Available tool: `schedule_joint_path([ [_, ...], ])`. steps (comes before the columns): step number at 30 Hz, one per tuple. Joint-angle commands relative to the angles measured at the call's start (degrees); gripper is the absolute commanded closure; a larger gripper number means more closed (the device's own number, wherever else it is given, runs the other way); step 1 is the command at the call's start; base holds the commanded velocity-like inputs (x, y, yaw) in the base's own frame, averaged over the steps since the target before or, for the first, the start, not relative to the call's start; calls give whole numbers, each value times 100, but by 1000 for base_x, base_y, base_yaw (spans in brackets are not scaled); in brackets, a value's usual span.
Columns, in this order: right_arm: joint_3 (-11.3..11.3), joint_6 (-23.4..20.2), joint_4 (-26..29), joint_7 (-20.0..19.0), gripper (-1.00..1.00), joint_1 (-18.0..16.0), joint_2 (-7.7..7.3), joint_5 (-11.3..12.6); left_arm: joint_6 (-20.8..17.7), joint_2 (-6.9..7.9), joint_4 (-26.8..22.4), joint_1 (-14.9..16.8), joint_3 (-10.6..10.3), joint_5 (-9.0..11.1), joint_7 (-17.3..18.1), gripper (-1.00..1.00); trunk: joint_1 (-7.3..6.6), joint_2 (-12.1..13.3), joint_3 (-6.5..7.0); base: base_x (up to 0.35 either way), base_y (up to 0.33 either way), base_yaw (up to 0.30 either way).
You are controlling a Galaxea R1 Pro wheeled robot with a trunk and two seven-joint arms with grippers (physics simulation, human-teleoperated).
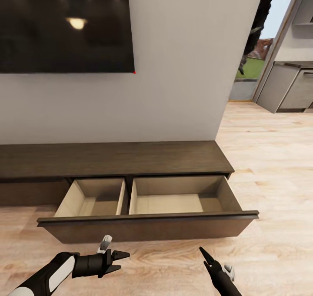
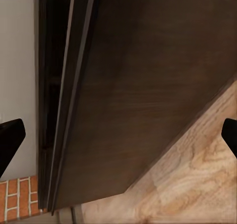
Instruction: Place each of the two pumpkins and all three candles from the living room inside a cabinet in the living room (use any cabinet), then make sure every cabinet is closed, and position the cauldron so it is next to a table in the living room.
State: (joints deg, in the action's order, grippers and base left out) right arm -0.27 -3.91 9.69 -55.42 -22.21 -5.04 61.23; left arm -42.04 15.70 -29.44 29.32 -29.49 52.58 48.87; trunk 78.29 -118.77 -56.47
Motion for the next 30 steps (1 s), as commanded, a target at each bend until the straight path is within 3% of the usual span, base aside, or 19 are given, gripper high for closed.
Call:
schedule_joint_path([
  [1,0,-41,-3,-21,-100,-3,-2,25,-32,5,-1,8,-29,44,-4,-100,-23,40,14,0,0,0],
  [12,1,-21,-2,79,-100,-3,10,-163,-14,-6,-1,5,-30,42,-63,-100,-265,481,211,0,0,0],
  [17,1,-22,11,271,-100,-3,15,-185,186,-6,11,4,-56,53,-76,-100,-375,681,301,0,0,0],
  [23,7,-31,65,1178,-100,-3,25,-230,257,-8,282,4,-83,57,-82,-100,-507,922,409,0,0,0],
  [27,9,-31,90,1449,-100,-3,37,-290,410,-8,412,5,-92,51,-87,-100,-594,1082,481,0,0,0],
  [30,3,-33,87,1584,-100,-3,38,-509,492,-12,430,5,-88,55,-266,-100,-660,1203,535,0,0,0],
])
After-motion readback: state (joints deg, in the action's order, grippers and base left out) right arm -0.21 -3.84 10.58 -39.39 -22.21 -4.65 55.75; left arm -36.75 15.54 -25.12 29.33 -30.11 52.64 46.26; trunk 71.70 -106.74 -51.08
